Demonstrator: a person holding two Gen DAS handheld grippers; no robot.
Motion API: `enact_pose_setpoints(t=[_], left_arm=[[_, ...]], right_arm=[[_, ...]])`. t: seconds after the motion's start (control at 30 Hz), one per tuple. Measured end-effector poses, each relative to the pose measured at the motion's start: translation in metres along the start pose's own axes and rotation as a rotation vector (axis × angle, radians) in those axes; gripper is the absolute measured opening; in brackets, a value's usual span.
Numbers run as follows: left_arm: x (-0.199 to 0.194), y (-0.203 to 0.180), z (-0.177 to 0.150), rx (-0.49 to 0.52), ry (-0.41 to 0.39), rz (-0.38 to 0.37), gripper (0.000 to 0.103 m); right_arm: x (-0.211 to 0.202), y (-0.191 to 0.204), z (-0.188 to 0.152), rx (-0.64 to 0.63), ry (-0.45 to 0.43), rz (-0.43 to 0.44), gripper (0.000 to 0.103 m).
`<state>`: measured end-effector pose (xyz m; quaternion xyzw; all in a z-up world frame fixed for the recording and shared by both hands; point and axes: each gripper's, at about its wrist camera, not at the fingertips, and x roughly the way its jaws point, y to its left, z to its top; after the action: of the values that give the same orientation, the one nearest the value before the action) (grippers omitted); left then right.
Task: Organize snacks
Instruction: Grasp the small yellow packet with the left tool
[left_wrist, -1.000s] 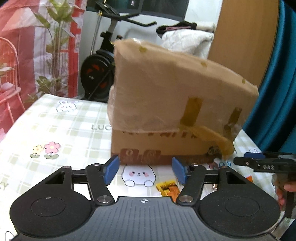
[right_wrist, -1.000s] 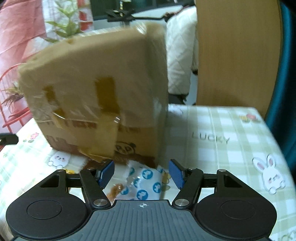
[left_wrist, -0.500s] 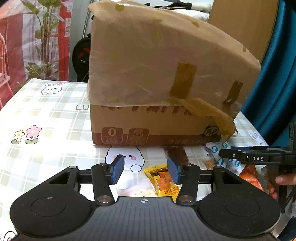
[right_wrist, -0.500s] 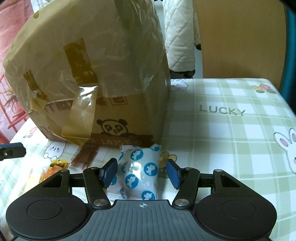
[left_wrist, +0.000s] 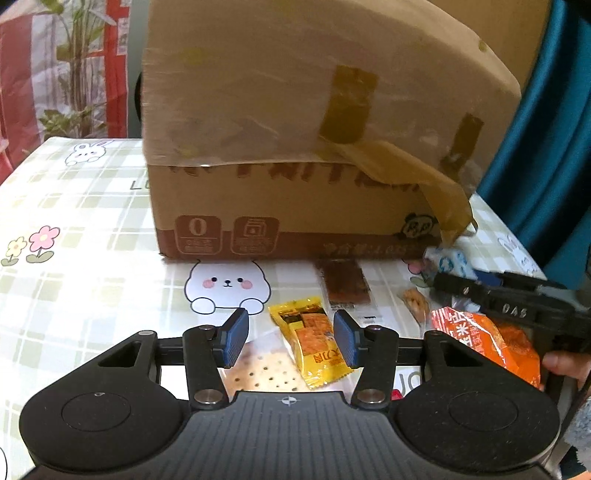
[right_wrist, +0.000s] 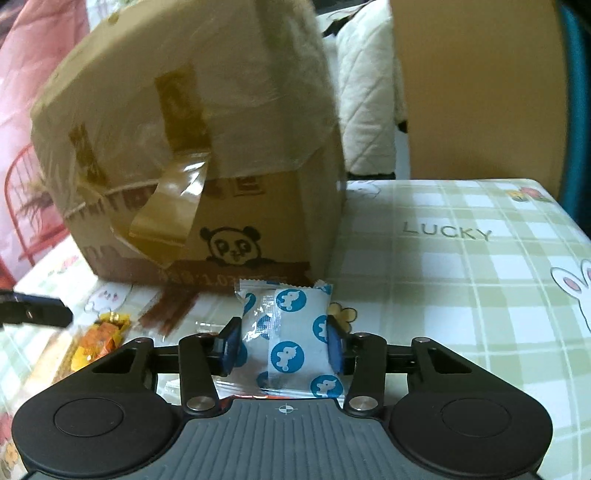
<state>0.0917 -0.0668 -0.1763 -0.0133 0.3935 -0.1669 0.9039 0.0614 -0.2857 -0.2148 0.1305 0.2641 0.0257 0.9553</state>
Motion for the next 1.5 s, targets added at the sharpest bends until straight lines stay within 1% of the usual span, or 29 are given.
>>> enact_pose_setpoints(t=[0.2, 0.4, 0.5, 0.53, 0.6, 0.7, 0.73, 0.8, 0.87, 0.97, 1.13, 1.3, 1.37, 1.4, 1.5], left_arm=[[0.010, -0.015, -0.006, 0.063, 0.013, 0.022, 0.053], [0.022, -0.034, -0.006, 0.110, 0.010, 0.076, 0.057], [0.033, -0.045, -0.006, 0.140, 0.011, 0.123, 0.058], [0.036, -0.046, -0.006, 0.140, 0.014, 0.124, 0.058], [0.035, -0.049, -0.005, 0.133, 0.003, 0.091, 0.058], [0.034, -0.057, -0.005, 0.155, -0.012, 0.069, 0.058], [0.035, -0.057, -0.006, 0.153, -0.006, 0.066, 0.058], [0.037, -0.051, -0.008, 0.112, 0.007, 0.068, 0.058], [0.037, -0.046, -0.011, 0.087, -0.001, 0.091, 0.058], [0.044, -0.038, -0.015, 0.060, 0.034, 0.098, 0.058], [0.047, -0.036, -0.015, 0.061, 0.022, 0.112, 0.058], [0.053, -0.038, -0.013, 0.077, 0.006, 0.147, 0.057], [0.053, -0.040, -0.013, 0.087, -0.001, 0.157, 0.047], [0.052, -0.039, -0.014, 0.087, -0.007, 0.156, 0.035], [0.047, -0.033, -0.015, 0.054, -0.011, 0.121, 0.034]], right_arm=[[-0.011, -0.001, -0.005, 0.011, -0.072, 0.004, 0.042], [-0.016, -0.007, -0.006, 0.033, -0.101, 0.013, 0.042], [-0.018, -0.006, -0.007, 0.037, -0.114, 0.013, 0.042], [-0.018, -0.006, -0.008, 0.039, -0.119, 0.013, 0.042], [-0.020, -0.007, -0.009, 0.046, -0.124, 0.013, 0.042], [-0.021, -0.007, -0.009, 0.049, -0.131, 0.019, 0.042], [-0.020, -0.007, -0.009, 0.049, -0.131, 0.021, 0.042], [-0.020, -0.007, -0.009, 0.050, -0.130, 0.020, 0.042], [-0.020, -0.007, -0.009, 0.050, -0.132, 0.018, 0.042], [-0.021, -0.008, -0.010, 0.052, -0.135, 0.019, 0.042], [-0.021, -0.007, -0.010, 0.056, -0.136, 0.021, 0.042], [-0.021, -0.008, -0.011, 0.059, -0.136, 0.021, 0.042], [-0.021, -0.008, -0.011, 0.059, -0.135, 0.021, 0.042], [-0.021, -0.007, -0.011, 0.060, -0.134, 0.021, 0.042], [-0.020, -0.007, -0.010, 0.061, -0.129, 0.024, 0.042]])
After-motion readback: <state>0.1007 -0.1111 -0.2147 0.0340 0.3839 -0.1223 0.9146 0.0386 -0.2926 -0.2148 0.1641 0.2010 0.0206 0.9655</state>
